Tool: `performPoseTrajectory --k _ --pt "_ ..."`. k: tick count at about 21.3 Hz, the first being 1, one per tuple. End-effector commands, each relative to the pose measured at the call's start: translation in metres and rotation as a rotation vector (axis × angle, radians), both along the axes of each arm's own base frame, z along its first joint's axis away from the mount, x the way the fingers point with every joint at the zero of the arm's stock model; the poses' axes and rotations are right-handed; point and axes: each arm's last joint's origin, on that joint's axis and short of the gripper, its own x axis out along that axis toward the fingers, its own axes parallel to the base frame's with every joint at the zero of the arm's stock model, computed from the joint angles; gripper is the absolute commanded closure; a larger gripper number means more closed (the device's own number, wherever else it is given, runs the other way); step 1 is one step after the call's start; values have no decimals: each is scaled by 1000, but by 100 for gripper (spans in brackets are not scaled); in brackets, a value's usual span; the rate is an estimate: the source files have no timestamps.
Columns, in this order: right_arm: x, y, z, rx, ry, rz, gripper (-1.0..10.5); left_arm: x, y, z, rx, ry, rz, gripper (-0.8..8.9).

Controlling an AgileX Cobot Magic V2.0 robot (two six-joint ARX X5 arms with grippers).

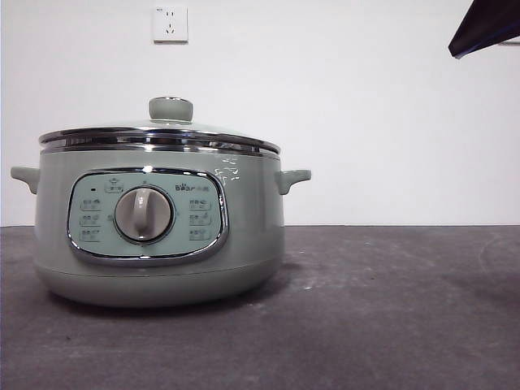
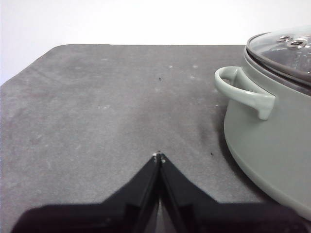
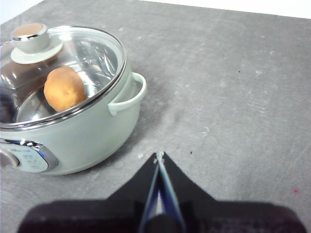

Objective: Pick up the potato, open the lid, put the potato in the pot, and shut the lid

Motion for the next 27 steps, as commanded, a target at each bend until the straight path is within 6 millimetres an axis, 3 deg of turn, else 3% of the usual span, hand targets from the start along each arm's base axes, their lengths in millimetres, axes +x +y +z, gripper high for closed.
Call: performPoseTrajectory --k 1,10,13,16,21,27 --pt "0 0 -2 7 6 -7 962 1 0 -4 -6 9 2 817" --pt "-4 -2 -3 -6 21 -5 962 1 0 -4 -6 9 2 817" --pt "-8 -11 3 -63 -66 -13 962 1 0 -4 -6 9 2 817" --pt "-13 -26 6 2 -175 -34 962 1 0 -4 -6 9 0 817" --pt "-23 -54 -34 125 -347 -59 962 1 0 -4 -6 9 -1 817" --pt "-30 -69 -81 160 -354 -205 962 1 0 -4 -6 9 -1 817"
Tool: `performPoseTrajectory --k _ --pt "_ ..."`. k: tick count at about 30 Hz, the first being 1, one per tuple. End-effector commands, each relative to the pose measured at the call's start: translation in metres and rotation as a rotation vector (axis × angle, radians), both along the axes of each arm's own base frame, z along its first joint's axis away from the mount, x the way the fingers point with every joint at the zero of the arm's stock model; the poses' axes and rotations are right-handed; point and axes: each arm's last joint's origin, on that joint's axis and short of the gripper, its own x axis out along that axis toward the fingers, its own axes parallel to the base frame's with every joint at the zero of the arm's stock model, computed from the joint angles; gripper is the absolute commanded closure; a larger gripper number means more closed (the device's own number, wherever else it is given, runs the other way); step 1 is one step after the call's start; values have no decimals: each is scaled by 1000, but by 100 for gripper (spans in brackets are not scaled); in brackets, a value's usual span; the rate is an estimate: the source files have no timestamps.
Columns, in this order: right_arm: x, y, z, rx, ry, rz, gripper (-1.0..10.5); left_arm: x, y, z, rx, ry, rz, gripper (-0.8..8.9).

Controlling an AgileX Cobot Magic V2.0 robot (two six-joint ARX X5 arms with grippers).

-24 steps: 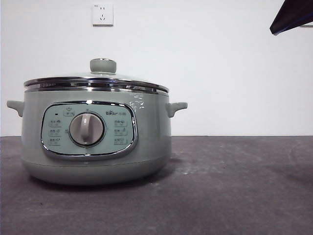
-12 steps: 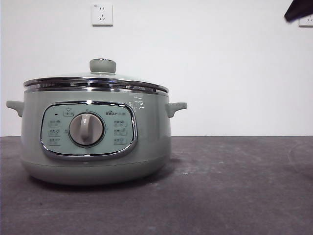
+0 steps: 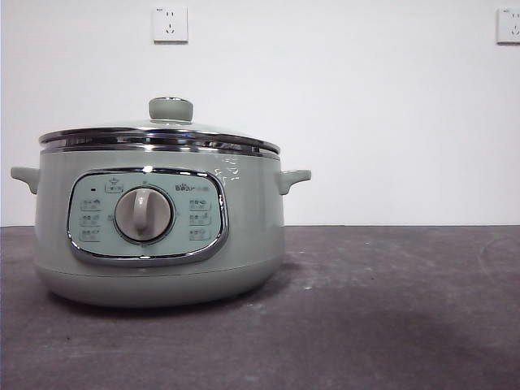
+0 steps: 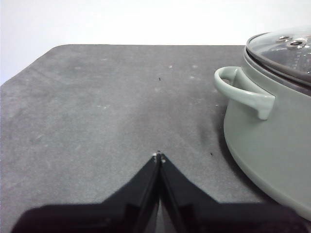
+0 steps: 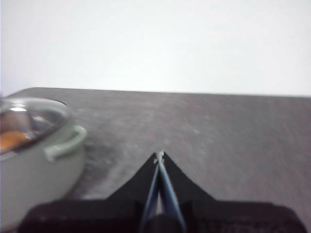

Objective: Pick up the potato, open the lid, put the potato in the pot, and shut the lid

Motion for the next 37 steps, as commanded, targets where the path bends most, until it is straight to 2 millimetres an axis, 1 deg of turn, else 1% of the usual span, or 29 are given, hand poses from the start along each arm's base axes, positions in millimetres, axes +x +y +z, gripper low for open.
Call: performPoseTrajectory --k 1,5,7,10,12,19,37 --pt "-1 -3 -20 27 15 -29 962 1 0 -4 -6 10 0 817" --pt "0 -3 -43 24 43 -41 962 1 0 -4 -6 10 0 817" --pt "0 -3 -52 24 56 -41 962 1 0 -4 -6 9 0 817" --pt "0 -3 -61 31 69 -43 962 1 0 -4 -6 9 0 817" --pt "0 -4 -65 47 93 -82 962 1 0 -4 -6 9 0 817" --pt "-2 -7 -71 53 148 -181 962 1 0 -4 -6 9 0 817" --pt "-2 -7 -70 54 145 -172 962 1 0 -4 -6 9 0 817"
